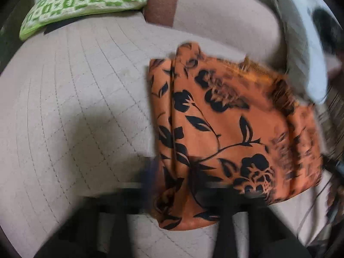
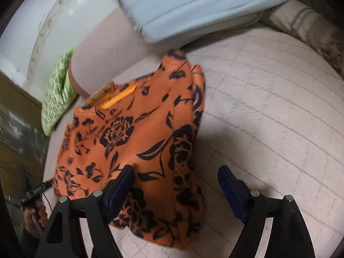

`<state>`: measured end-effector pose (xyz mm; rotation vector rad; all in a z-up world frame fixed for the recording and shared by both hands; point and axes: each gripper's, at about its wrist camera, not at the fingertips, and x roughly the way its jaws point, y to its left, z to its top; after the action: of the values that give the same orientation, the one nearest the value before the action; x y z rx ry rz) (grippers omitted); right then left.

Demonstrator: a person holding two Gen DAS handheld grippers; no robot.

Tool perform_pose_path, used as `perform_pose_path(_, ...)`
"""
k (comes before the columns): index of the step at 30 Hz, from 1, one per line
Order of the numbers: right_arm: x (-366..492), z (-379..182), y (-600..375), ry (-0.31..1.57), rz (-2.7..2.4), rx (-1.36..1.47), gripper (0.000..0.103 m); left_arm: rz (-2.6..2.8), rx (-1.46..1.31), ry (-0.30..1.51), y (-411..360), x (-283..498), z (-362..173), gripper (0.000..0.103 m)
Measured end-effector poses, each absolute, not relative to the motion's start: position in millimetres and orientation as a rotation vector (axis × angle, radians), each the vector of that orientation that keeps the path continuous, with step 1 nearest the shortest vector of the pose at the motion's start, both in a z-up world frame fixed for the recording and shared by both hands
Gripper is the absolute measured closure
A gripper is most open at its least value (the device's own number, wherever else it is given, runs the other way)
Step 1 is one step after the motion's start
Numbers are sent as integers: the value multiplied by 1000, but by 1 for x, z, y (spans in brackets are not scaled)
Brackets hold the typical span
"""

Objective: Fold small clothes

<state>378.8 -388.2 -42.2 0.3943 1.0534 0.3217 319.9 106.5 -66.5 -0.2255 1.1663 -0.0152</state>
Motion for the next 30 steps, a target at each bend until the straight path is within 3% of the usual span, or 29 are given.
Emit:
perform_pose_path(3,387,-49,-383,1083,303,378,33,2,-254,1177,108,324,-66,92)
perform_pose_path(5,388,-47,-387,1080,334,431,70,3,-291,1147,113,321,-59,94)
perform_pose_path(6,388,-45,-388,1074,331,421,78,-3,-297,1136,115,316,-55,94)
perform_pose_path(8,387,-47,-386,1072,338,382,78,-23,-323,1125,120,308,-58,92)
perform_pose_path(9,388,-50,-386,1079,333,376,75,-31,-333,1134,121,308,-62,87)
perform_pose_path(10,388,-50,-388,1081,322,386,57,-30,-341,1141,123,306,-64,83)
perform_pose_path(11,387,-49,-391,1061,324,423,40,-28,-351,1132,125,306,-63,70)
perform_pose_path(12,384,-45,-395,1018,319,471,19,-31,-365,1118,127,305,-61,48)
perform_pose_path(14,380,-39,-399,984,321,500,18,-29,-390,1071,132,303,-55,23)
perform_pose_path(16,379,-39,-404,967,317,515,16,-28,-388,1041,128,304,-52,18)
perform_pose_path(17,380,-43,-405,978,311,517,15,-43,-379,1057,125,305,-55,18)
perform_pose_path(19,391,-58,-391,1066,346,504,13,-66,-345,1130,114,315,-73,36)
perform_pose_path(20,392,-55,-382,1064,335,436,13,-31,-299,1128,109,316,-75,52)
perform_pose_path(21,393,-52,-374,1080,353,405,20,-43,-286,1121,103,316,-71,87)
perform_pose_path(22,395,-52,-373,1107,374,424,76,-65,-311,1137,100,316,-65,87)
perform_pose_path(24,394,-42,-374,1125,362,429,83,-24,-280,1113,96,315,-49,88)
perform_pose_path(30,342,28,-391,1019,417,425,86,-28,-273,958,102,259,34,89)
